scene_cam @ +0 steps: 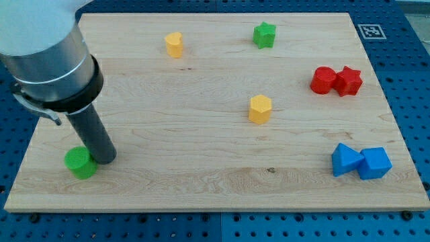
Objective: Move the green star towards right side of green circle
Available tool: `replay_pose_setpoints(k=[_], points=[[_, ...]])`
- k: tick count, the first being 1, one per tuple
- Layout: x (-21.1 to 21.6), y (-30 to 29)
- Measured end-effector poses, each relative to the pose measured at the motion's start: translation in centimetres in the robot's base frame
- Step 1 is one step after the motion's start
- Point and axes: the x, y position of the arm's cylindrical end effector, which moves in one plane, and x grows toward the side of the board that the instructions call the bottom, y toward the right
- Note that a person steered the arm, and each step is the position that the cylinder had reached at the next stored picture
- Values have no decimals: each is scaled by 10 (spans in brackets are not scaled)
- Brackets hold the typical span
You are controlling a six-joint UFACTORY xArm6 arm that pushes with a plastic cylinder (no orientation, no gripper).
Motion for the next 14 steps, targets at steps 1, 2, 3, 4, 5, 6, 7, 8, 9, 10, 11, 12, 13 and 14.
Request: replay_pose_setpoints(k=[1,2,3,4,5,6,7,8,9,10,11,12,13,14], points=[[11,-9],[16,-11],[8,-7],[-34,10],[-96,20],[-167,24],[-219,20],[-251,10],[-311,24],[-320,103],[-319,179],[-319,180],[-345,206],[-348,251]])
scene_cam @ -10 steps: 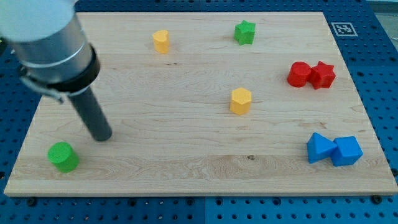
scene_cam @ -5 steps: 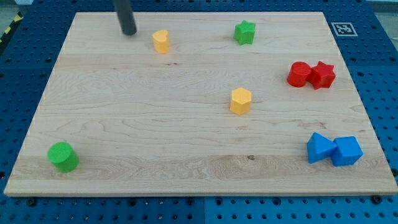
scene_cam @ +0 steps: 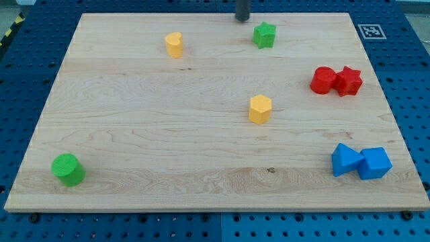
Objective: Move the green star towards right side of green circle
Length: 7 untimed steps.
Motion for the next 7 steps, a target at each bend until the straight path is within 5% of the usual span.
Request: replay_pose_setpoints(k=[1,7], points=[[8,42],[90,29]])
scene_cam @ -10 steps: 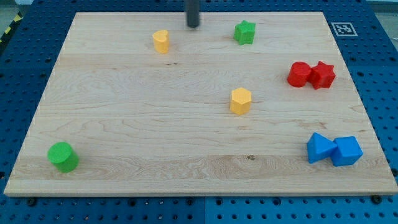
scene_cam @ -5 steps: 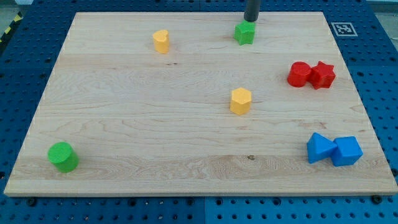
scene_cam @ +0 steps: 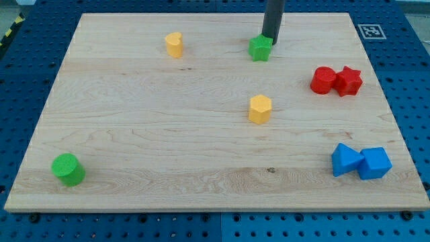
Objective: Move the green star towards right side of green circle
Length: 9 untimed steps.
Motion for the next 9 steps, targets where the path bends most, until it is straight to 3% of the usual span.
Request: replay_pose_setpoints(k=[9], points=[[168,-172]])
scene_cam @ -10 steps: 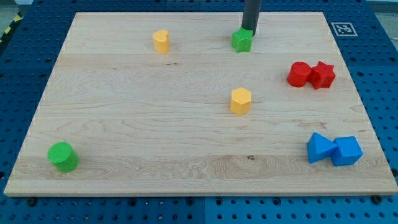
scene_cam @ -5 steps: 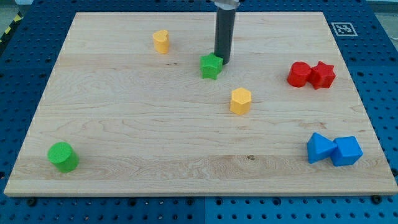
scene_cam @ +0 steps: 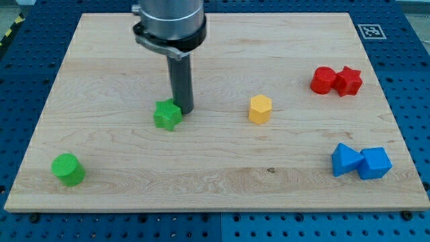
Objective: Move the green star towards right side of green circle
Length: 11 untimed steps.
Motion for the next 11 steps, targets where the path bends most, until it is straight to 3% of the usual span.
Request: replay_pose_setpoints(k=[3,7,11], points=[[18,-64],[84,-69],[110,-94]])
